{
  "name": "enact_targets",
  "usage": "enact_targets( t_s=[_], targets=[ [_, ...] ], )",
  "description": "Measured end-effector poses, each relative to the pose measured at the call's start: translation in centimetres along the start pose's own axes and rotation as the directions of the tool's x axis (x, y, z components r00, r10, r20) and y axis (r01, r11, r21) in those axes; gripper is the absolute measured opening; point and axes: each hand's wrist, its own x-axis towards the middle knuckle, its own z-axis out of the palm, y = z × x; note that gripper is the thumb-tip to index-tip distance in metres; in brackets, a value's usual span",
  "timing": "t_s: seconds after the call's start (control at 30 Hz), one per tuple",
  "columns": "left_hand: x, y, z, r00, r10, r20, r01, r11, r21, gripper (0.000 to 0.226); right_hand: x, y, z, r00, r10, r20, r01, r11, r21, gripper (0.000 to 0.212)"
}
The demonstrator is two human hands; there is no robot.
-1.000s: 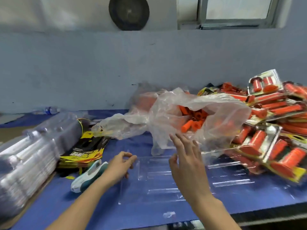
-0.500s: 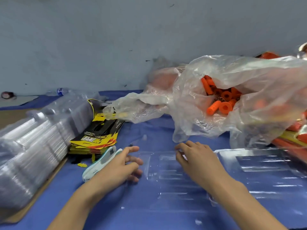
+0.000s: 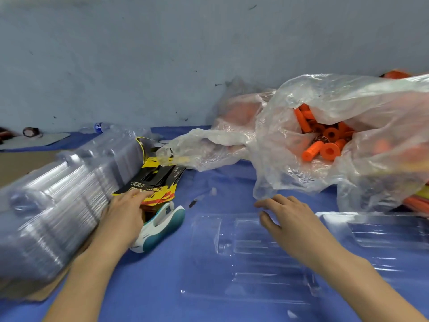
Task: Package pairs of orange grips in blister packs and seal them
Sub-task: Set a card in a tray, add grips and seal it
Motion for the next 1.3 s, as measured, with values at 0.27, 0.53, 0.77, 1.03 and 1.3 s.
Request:
enact_targets(
  t_s=[0.27,0.53,0.77,1.03,1.3],
  targets=[
    [0.2,-0.7,-0.1,0.992,0.010,-0.127,-0.022,0.996,-0.087,0.023,0.8,-0.1,-0.6,1.000,-0.011,-0.028,0.012,1.000,0.022,0.034],
    [0.4,0.2,-1.8,0.923,-0.088,-0.375,0.000,0.973,-0.229,0.011,1.2,-0.6,-0.9,0.997,-0.024,-0.068,0.029,0.996,0.083,0.034],
    [0.3,0.6,-2.2,0.960,-0.074,-0.270,-0.007,0.958,-0.288,0.010,1.6,-2.6,-1.0,0.995,-0.053,-0.086,0.065,0.988,0.144,0.037],
    [0.8,0.9,-2.9,0.962,-0.087,-0.260,-0.024,0.918,-0.395,0.013,8.0,-12.5,1.5,0.953,-0.291,-0.082,0.302,0.934,0.191,0.051],
    [2.2,0.1,-2.8,0.970,-0.146,-0.197,-0.028,0.734,-0.678,0.014,11.6,-16.0,4.6,0.958,-0.271,-0.092,0.286,0.894,0.346,0.037]
  ],
)
